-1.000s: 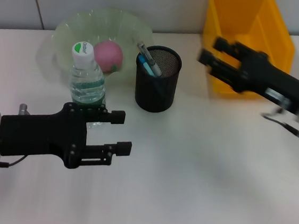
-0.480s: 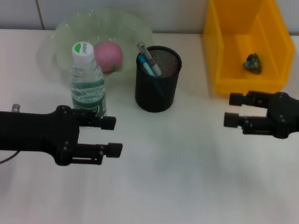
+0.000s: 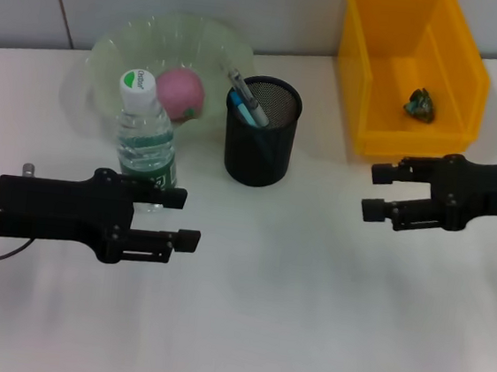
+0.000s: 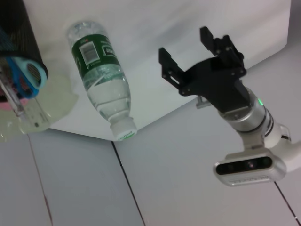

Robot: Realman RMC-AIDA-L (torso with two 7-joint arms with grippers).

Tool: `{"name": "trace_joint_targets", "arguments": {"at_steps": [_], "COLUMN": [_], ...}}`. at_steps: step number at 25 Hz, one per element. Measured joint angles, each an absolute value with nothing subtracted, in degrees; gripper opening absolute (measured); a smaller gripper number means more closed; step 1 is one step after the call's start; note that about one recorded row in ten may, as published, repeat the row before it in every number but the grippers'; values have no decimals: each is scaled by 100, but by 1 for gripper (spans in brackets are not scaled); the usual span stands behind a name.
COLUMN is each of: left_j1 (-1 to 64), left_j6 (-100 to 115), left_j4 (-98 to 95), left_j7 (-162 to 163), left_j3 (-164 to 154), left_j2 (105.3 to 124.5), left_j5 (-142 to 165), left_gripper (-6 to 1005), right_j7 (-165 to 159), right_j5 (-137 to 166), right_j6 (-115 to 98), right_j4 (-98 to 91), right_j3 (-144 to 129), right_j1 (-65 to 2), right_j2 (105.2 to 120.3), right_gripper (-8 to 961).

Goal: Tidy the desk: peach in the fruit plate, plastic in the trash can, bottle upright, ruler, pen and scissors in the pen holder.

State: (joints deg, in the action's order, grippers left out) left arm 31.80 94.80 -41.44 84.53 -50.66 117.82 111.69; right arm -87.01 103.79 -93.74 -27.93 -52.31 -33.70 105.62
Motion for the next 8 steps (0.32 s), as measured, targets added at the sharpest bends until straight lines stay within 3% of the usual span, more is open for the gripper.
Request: {"name": "trace_joint_targets", "arguments": {"at_steps": [8], "left_j1": [3237], "left_j6": [9532], "left_j4": [-4158], "left_j7": [8453], "left_j3": [-5070], "left_j2": [11794], "left_j5": [11158], "left_gripper": [670], "right_j7": [-8669], "right_j5": [10603], "right_j6": [-9317], "right_j4": [-2754], "right_j3": [-5279], "right_j1": [-3574], "right_j2": [10851], "right_gripper": [815]}}
